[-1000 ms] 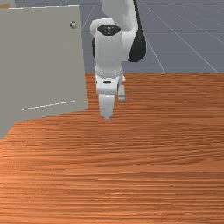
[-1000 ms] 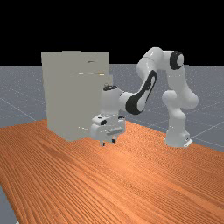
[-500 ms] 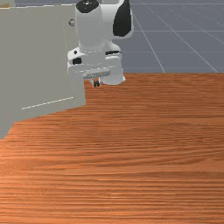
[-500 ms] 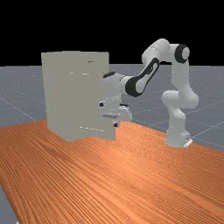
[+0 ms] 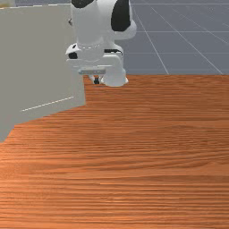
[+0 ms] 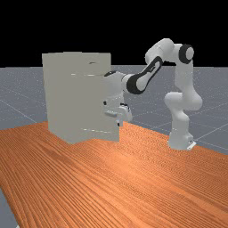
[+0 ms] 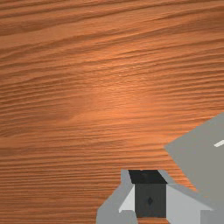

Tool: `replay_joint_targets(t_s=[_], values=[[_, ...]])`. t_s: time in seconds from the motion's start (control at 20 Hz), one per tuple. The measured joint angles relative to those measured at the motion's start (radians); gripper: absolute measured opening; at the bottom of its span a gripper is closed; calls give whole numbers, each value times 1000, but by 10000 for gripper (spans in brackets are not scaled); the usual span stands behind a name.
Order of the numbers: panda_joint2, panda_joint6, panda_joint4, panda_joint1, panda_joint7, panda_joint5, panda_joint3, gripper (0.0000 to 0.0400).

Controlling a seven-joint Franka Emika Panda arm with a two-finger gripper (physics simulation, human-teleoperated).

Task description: Close the cabinet door

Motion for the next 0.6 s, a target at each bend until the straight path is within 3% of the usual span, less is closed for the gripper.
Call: replay_joint_targets(t_s=[0.25,0.45,0.5,0.6], values=[[-15,-4,-18,88,-25,-11,-101,0],[-19,-5,-25,212,-82,-7,-251,0],[-20,-4,-19,217,-95,-4,-303,0],[-21,-3,-18,149,-112,-4,-421,0]])
